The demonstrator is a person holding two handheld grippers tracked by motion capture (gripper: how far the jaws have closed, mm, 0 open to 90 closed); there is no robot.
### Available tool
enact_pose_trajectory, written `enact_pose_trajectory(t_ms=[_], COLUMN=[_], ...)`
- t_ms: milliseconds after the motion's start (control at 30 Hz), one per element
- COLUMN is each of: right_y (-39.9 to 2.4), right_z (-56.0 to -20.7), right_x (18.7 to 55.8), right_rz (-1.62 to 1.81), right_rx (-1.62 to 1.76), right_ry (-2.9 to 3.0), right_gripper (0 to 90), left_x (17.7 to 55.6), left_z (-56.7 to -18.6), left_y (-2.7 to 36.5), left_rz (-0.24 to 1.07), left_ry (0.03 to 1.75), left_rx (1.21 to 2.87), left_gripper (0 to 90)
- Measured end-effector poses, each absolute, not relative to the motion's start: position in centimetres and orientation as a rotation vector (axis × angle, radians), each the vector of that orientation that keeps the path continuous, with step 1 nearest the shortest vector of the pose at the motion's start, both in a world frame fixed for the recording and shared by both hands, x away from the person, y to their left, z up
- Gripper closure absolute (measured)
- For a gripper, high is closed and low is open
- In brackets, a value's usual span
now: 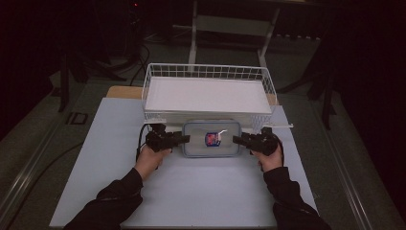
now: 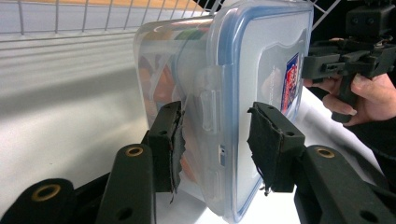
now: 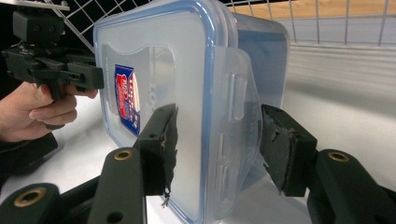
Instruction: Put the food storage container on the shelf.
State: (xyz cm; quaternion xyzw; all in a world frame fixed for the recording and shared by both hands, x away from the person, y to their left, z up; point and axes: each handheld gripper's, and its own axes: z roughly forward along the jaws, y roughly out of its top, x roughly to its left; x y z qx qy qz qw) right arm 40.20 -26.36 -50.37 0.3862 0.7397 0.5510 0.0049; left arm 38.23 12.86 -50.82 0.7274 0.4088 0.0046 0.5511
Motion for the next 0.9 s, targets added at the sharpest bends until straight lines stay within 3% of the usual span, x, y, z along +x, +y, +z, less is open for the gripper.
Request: enact_pose_trajectory(t_ms=[200, 267, 733, 833, 900], right_y=[-26.4, -26.4, -26.4, -26.1, -26.0], right_z=[-50.1, -49.9, -50.2, -50.1, -50.1], right_x=[40.3, 40.4, 40.7, 40.7, 40.6], right_rz=[1.731, 1.739, 1.736, 1.722, 1.72], right_rx=[1.211, 1.201, 1.237, 1.257, 1.278], right_ry=[2.3, 2.286, 2.248, 2.22, 2.202], right_gripper=[48.4, 48.3, 46.7, 46.0, 45.3], left_x=[38.2, 38.7, 39.4, 39.6, 39.5], left_z=[-50.2, -50.1, -50.5, -50.6, -50.7], left_y=[12.6, 12.8, 12.5, 12.4, 12.3], left_rz=[0.012, 0.07, 0.041, 0.117, 0.079], left_ry=[0.979, 0.948, 0.99, 0.946, 0.996], left_rx=[1.71, 1.732, 1.64, 1.671, 1.629], left_gripper=[55.2, 55.1, 53.0, 50.7, 49.8])
